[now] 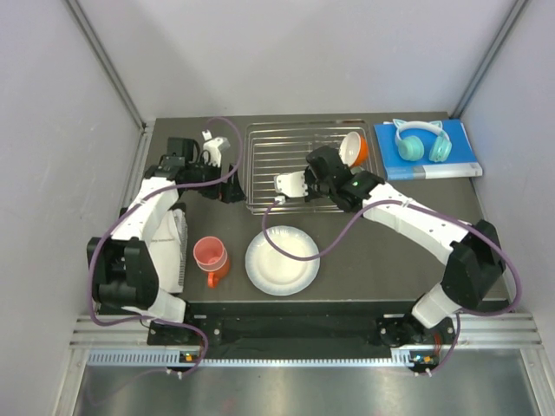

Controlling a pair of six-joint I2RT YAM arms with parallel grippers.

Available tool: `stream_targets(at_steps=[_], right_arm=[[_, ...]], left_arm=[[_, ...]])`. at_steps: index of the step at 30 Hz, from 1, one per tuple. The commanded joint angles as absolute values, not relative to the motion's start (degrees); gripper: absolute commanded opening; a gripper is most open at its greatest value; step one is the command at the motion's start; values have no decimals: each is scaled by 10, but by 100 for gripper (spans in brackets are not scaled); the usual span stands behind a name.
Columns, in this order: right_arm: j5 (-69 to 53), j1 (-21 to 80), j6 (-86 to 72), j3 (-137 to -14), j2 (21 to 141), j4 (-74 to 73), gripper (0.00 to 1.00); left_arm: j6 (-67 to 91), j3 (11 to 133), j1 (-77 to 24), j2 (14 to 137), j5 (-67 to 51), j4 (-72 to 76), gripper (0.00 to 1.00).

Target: Load the mixed dishes into the dish rack

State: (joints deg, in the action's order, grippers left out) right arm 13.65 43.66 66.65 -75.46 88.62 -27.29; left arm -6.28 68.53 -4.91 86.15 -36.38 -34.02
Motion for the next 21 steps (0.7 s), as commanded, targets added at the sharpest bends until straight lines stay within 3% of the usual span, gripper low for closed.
stream_targets(at_steps=[1,8,21], right_arm=[[192,425,702,-809,881,-182,0],[189,418,689,-795,886,-172,0],[183,388,637,-693,882,-112,4]], left_arm=[[-78,678,-61,863,-356,-316,98],[-113,662,-72,867,-318,-319,98],[-185,650,-67,871,-236,-365,88]])
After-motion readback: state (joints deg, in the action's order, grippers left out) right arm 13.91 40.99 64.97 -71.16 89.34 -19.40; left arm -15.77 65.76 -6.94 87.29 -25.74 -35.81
